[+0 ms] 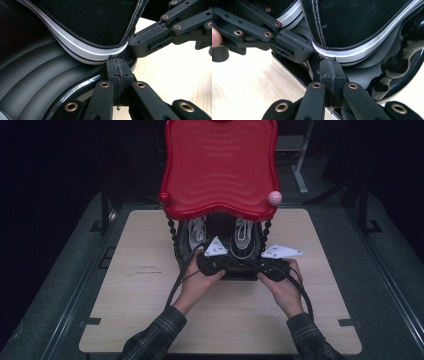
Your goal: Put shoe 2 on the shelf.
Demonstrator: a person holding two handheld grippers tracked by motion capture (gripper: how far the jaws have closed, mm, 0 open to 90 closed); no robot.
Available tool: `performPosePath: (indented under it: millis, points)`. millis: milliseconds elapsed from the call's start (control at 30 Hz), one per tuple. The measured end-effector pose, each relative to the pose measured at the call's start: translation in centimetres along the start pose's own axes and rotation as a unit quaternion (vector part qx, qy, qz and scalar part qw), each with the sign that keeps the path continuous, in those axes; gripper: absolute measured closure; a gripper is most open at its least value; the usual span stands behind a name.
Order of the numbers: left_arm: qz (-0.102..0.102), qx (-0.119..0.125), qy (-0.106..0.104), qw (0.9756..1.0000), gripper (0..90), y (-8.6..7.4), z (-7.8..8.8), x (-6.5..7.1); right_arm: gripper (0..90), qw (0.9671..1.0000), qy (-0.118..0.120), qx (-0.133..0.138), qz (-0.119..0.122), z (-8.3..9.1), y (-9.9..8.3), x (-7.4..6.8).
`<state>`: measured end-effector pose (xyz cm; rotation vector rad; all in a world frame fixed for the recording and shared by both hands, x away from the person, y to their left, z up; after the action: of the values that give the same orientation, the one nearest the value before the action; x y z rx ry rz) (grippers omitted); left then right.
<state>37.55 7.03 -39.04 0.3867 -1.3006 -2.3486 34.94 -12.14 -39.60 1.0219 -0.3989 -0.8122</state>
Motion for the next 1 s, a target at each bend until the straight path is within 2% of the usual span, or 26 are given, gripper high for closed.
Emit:
performPosePath:
  millis: [233,367,400,500,533,567,600,633,667,700,733,767,800,833,867,900,1000]
  points:
    - [0.001,0.012,-0.006,0.9999,89.9,0.2,1.0,0.1,89.3,1.0000,-0.003,0.007,0.001,0.7,-0.1,-0.1]
    - [-0.003,0.010,-0.013,0.9999,86.8,0.1,1.9,0.5,86.7,0.9999,-0.002,0.010,0.003,1.4,-0.3,-0.2]
    - [-0.002,0.004,-0.020,0.9998,84.2,-0.2,2.4,0.6,82.9,0.9999,0.000,0.014,0.003,1.8,-0.4,-0.2]
    - [-0.005,0.001,-0.020,0.9998,79.7,-0.5,3.0,0.8,78.8,0.9999,-0.001,0.015,0.002,2.3,-0.6,-0.2]
    - [-0.008,-0.006,-0.026,0.9996,73.6,-0.9,3.6,1.0,73.2,0.9999,-0.001,0.016,0.001,2.8,-0.8,-0.2]
    - [-0.008,-0.006,-0.026,0.9996,70.7,-0.9,3.6,1.0,73.2,0.9999,-0.001,0.016,0.001,2.8,-0.8,-0.2]
    - [-0.011,-0.015,-0.028,0.9994,66.9,-1.4,4.1,1.2,65.7,0.9999,0.001,0.016,-0.001,3.3,-1.2,-0.2]
    - [-0.011,-0.015,-0.028,0.9994,63.7,-1.4,4.1,1.2,65.7,0.9999,0.001,0.016,-0.001,3.3,-1.2,-0.2]
    - [-0.011,-0.023,-0.032,0.9991,59.5,-1.9,4.7,1.3,57.0,0.9998,0.005,0.018,0.002,3.8,-1.6,-0.1]
    - [-0.011,-0.023,-0.032,0.9991,56.0,-1.9,4.7,1.3,57.0,0.9998,0.005,0.018,0.002,3.8,-1.6,-0.1]
    - [-0.010,-0.027,-0.032,0.9991,52.1,-2.3,5.2,1.4,47.8,0.9997,0.001,0.023,0.006,4.5,-2.2,0.0]
    - [-0.011,-0.030,-0.032,0.9990,52.1,-2.5,5.5,1.4,47.8,0.9997,0.001,0.023,0.006,4.5,-2.2,0.0]
    - [-0.011,-0.036,-0.030,0.9988,48.0,-3.3,6.3,1.4,41.8,0.9998,-0.002,0.022,0.002,4.9,-2.7,0.2]
    - [-0.011,-0.036,-0.030,0.9988,46.9,-3.3,6.3,1.4,39.9,0.9998,-0.003,0.022,0.001,5.1,-3.1,0.3]
    - [-0.007,-0.041,-0.020,0.9989,45.5,-4.2,7.1,1.5,38.1,0.9998,-0.007,0.018,-0.001,5.3,-3.5,0.5]
    - [-0.007,-0.041,-0.020,0.9989,43.7,-4.2,7.1,1.5,38.1,0.9998,-0.007,0.018,-0.001,5.3,-3.5,0.5]
    - [-0.003,-0.052,-0.010,0.9986,40.7,-5.7,8.3,1.5,34.7,0.9999,-0.014,0.006,-0.005,6.0,-4.7,1.2]
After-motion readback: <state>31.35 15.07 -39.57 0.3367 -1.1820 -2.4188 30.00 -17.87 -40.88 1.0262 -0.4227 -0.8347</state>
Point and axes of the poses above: each handheld gripper's, and its own axes: z roughly backward along the jaws, y roughly out of its top, x roughly to its right, the point moved 2 cm from there along -z, roughly forward along the jaws, and after that the axes turned 1 degree about -z, right-handed, at the moved point
